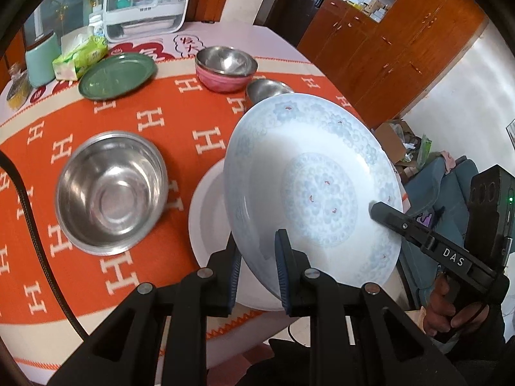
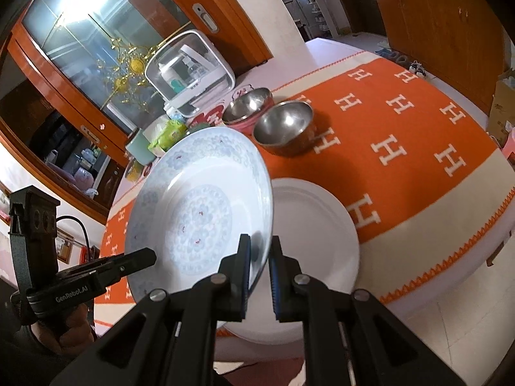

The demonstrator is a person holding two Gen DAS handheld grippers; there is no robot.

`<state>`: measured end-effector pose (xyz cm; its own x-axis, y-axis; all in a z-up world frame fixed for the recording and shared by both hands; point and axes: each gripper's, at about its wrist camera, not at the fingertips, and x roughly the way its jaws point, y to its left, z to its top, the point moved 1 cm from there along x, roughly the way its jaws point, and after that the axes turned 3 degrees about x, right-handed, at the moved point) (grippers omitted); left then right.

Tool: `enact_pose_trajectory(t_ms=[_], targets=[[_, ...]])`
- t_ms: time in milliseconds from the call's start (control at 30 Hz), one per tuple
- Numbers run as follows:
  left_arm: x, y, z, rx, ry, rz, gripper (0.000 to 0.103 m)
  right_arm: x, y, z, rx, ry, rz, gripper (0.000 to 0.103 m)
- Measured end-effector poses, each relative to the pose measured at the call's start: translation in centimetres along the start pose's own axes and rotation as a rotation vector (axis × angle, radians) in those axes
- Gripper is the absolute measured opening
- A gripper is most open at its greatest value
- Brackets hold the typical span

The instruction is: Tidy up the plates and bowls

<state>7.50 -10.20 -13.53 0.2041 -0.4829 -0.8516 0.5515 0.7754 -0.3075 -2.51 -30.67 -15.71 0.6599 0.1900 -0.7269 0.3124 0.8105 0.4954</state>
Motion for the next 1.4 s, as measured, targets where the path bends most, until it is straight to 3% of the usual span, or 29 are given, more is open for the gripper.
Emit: enact_pose_trajectory(t_ms=[333, 1000, 1400], targets=[[2.8, -0.7, -2.0, -0.056, 0.051, 0.030, 0.018, 1.6, -2.3, -0.9, -0.019, 0.116, -0.020, 0.011], [9.4, 0.3, -2.3, -0.154, 0.182, 0.107, 0.018, 8.8, -6.4, 0.6, -0.001, 0.379, -0.015, 0.011], [11.9, 1.4, -2.2, -0.206, 0.252, 0.142, 0.019, 11.0, -6.0, 1.0, -0.079, 0.452, -0.037, 0.012]])
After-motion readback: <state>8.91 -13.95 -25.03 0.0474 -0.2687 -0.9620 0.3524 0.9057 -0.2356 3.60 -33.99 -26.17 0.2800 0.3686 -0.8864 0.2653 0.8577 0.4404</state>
